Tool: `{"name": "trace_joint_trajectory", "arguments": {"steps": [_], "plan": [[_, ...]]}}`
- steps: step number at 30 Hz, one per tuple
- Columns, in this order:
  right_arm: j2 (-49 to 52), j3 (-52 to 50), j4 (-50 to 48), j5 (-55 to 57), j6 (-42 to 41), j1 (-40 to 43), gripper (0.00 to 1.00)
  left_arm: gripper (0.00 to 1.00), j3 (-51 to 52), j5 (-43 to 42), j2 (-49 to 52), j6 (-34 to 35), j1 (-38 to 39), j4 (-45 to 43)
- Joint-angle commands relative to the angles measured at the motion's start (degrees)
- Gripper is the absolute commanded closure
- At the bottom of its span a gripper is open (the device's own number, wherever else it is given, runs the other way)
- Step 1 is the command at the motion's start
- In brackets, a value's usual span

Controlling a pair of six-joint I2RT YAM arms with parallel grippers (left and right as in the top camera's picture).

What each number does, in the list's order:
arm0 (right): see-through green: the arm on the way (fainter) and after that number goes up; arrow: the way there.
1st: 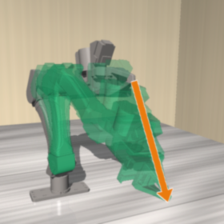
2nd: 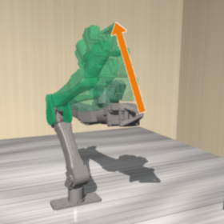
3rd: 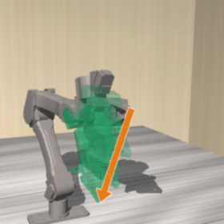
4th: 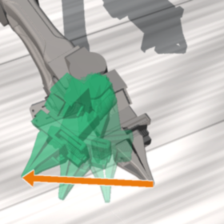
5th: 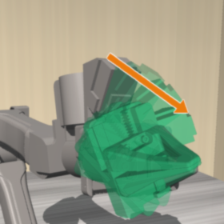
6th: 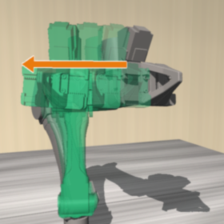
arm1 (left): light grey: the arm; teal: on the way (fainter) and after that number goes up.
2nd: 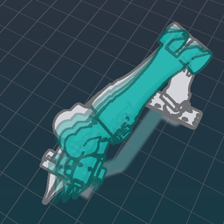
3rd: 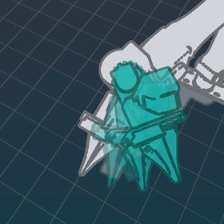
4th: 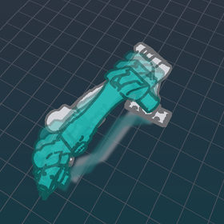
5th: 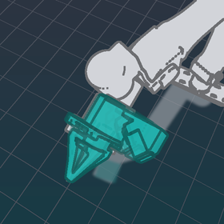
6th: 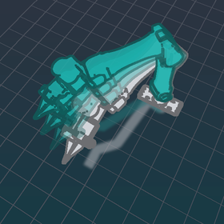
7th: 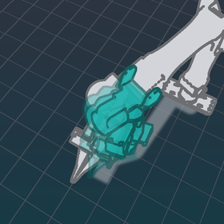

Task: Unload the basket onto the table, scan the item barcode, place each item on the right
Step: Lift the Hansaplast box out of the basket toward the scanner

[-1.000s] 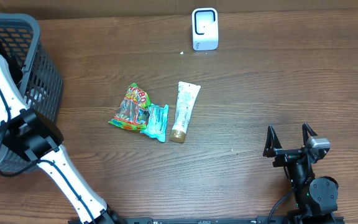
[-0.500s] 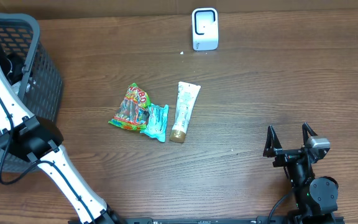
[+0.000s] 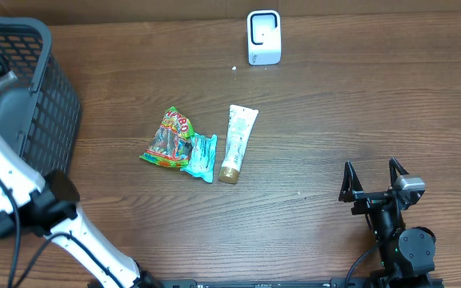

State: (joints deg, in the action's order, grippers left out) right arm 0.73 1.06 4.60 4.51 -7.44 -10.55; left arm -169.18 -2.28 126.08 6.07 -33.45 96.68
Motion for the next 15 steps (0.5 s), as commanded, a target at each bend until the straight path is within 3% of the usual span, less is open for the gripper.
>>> {"name": "trace_joint_trajectory", "arguments": {"steps": [1, 8, 15], "plan": [[-0.44, -0.59, -0.26, 0.37, 0.22, -0.22, 0.00, 0.50, -1.25, -3.78, -6.25, 0.79, 0.37, 0.13], [-0.44, -0.59, -0.26, 0.37, 0.22, -0.22, 0.00, 0.48, -1.22, -10.47, -14.56, 0.79, 5.92, 0.13], [-0.44, -0.59, -0.26, 0.37, 0.22, -0.22, 0.00, 0.49, 0.02, -10.88, -16.04, 1.66, 21.94, 0.11]]}}
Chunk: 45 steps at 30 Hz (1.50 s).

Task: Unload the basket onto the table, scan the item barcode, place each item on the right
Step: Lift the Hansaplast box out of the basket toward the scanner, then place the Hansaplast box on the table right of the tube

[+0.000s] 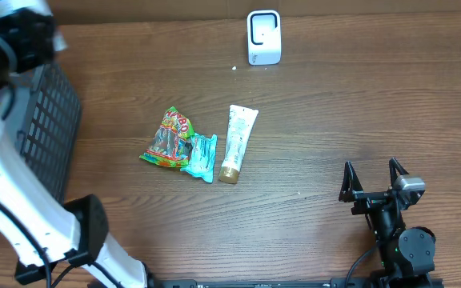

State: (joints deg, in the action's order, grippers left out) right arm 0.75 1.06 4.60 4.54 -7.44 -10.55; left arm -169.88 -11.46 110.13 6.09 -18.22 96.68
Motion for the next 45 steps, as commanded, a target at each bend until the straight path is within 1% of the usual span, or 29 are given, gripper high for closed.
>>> {"name": "trace_joint_trajectory", "arguments": {"steps": [1, 6, 11, 19, 23, 30, 34, 35, 37, 39, 40, 41, 43, 45], "plan": [[-0.46, -0.59, -0.26, 0.35, 0.22, -0.22, 0.00, 0.49, 1.46, -1.70, 0.02, 1.97, 8.72, 0.13], [-0.46, -0.59, -0.26, 0.35, 0.22, -0.22, 0.00, 0.50, 6.51, -1.22, 2.32, 3.52, 20.83, -0.07], [-0.46, -0.59, -0.26, 0.35, 0.22, -0.22, 0.00, 0.49, 10.56, -0.37, 7.89, 5.73, 30.36, -0.35], [-0.46, -0.59, -0.26, 0.35, 0.22, -0.22, 0.00, 0.46, 11.61, -1.33, 23.89, 9.22, 43.32, -2.78], [-0.46, -0.59, -0.26, 0.35, 0.22, -0.22, 0.00, 0.46, 11.61, -3.93, 31.04, 10.43, 47.76, -4.68], [-0.46, -0.59, -0.26, 0.35, 0.22, -0.22, 0.00, 0.47, 11.61, -4.04, 40.79, 14.38, 53.44, -4.76], [-0.46, -0.59, -0.26, 0.35, 0.22, -0.22, 0.00, 0.45, 11.61, -4.02, 44.46, 14.78, 55.17, -4.83], [-0.46, -0.59, -0.26, 0.35, 0.22, -0.22, 0.00, 0.43, 11.61, -3.96, 45.22, 14.99, 55.41, -4.83], [-0.46, -0.59, -0.26, 0.35, 0.22, -0.22, 0.00, 0.32, 11.61, -3.37, 46.05, 15.39, 55.67, -4.85], [-0.46, -0.59, -0.26, 0.35, 0.22, -0.22, 0.00, 0.25, 11.61, -3.02, 46.21, 15.39, 55.71, -4.92], [-0.46, -0.59, -0.26, 0.35, 0.22, -0.22, 0.00, 0.21, 11.61, -3.02, 46.21, 15.39, 55.71, -5.09], [-0.46, -0.59, -0.26, 0.35, 0.22, -0.22, 0.00, 0.19, 11.56, -3.04, 46.16, 15.39, 55.71, -5.18], [-0.46, -0.59, -0.26, 0.35, 0.22, -0.22, 0.00, 0.11, 11.52, -3.50, 45.97, 15.39, 55.60, -5.09], [-0.46, -0.59, -0.26, 0.35, 0.22, -0.22, 0.00, 0.07, 11.47, -3.56, 45.81, 15.39, 55.52, -4.68]]}}
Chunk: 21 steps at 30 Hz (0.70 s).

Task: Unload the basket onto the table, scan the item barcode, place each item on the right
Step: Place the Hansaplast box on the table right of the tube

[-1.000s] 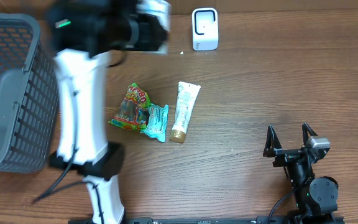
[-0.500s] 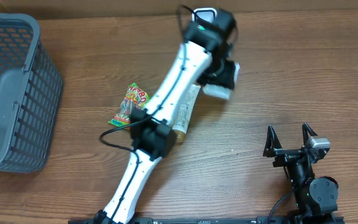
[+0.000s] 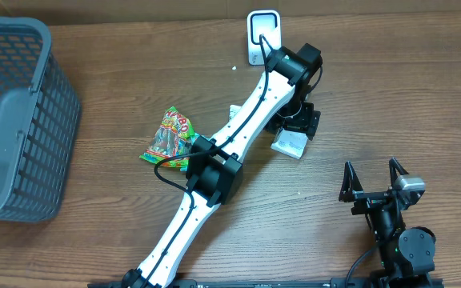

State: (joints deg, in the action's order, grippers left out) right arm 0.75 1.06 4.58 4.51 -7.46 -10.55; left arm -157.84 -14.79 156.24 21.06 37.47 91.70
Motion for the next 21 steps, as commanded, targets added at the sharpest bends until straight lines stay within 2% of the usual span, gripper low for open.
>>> {"name": "trace_joint_trajectory", "arguments": {"steps": [1, 3, 10, 21], "plan": [[-0.46, -0.59, -0.24, 0.37, 0.24, -0.22, 0.00, 0.04, -0.59, -0.24, -0.42, 0.39, -0.24, 0.50], [-0.46, -0.59, -0.24, 0.37, 0.24, -0.22, 0.00, 0.00, -1.36, -0.07, -0.85, 0.39, -0.35, 1.29], [-0.46, -0.59, -0.24, 0.37, 0.24, -0.22, 0.00, 0.00, -11.52, 3.17, -5.97, 0.33, -1.53, 5.14], [-0.46, -0.59, -0.24, 0.37, 0.24, -0.22, 0.00, 0.00, -12.94, 7.17, -26.38, -6.12, -6.84, 5.11]]}}
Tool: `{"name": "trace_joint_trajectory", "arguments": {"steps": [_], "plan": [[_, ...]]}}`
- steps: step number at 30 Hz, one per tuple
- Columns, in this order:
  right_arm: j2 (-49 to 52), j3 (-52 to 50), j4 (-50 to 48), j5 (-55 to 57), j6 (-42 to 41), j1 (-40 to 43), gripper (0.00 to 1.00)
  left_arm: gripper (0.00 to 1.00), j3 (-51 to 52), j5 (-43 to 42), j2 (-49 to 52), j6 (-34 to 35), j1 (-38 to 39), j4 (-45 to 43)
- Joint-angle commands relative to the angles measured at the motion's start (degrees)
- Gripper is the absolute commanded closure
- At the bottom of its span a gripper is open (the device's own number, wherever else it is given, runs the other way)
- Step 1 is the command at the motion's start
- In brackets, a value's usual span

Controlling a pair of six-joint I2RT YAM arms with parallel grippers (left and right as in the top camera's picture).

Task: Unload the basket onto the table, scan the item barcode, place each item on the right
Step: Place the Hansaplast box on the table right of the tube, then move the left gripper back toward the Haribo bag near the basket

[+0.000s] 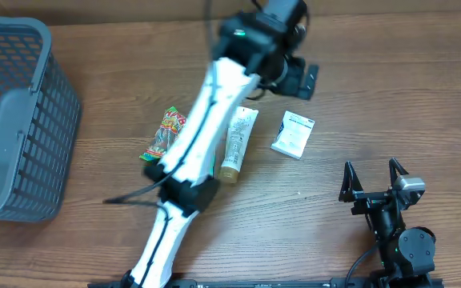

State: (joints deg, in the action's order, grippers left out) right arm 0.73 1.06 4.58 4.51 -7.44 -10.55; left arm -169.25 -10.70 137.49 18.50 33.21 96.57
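Note:
A small white box (293, 134) with a printed label lies flat on the wooden table (398, 88), right of centre. My left arm reaches from the front edge to the far middle. Its blurred dark left gripper (298, 80) hangs beyond the box, apart from it, looking open and empty. The arm covers the back middle of the table, and no scanner shows there. At the front right my right gripper (372, 172) stands open with nothing in it.
A grey mesh basket (14, 120) fills the left edge. A white-and-gold tube (237, 140) and a colourful snack bag (160, 140) lie at the centre, partly behind the left arm. The box lies just right of the tube.
My left gripper was down on the white box; now it is farther back, apart from it. The box lies uncovered in about the same spot. The arm now hides the scanner.
The left arm was at the basket on the far left, with only the bag, a teal pack and the tube on the table. Later it stretched across the centre, gripper on a white box right of the tube. Now the box lies free. The right arm stayed still.

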Motion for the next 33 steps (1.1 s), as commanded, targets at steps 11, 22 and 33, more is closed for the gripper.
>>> {"name": "trace_joint_trajectory", "arguments": {"steps": [11, 22, 33], "plan": [[-0.44, -0.59, -0.24, 0.37, 0.22, -0.22, 0.00, 0.00, 15.21, 10.88, -37.59, -3.52, -24.28, 0.24], [-0.44, -0.59, -0.24, 0.37, 0.22, -0.22, 0.00, 0.00, 24.55, 15.17, -52.28, -4.66, -38.45, 0.24], [-0.44, -0.59, -0.24, 0.37, 0.22, -0.22, 0.00, 0.00, 24.79, 15.15, -52.00, -4.59, -38.45, 0.22]]}}
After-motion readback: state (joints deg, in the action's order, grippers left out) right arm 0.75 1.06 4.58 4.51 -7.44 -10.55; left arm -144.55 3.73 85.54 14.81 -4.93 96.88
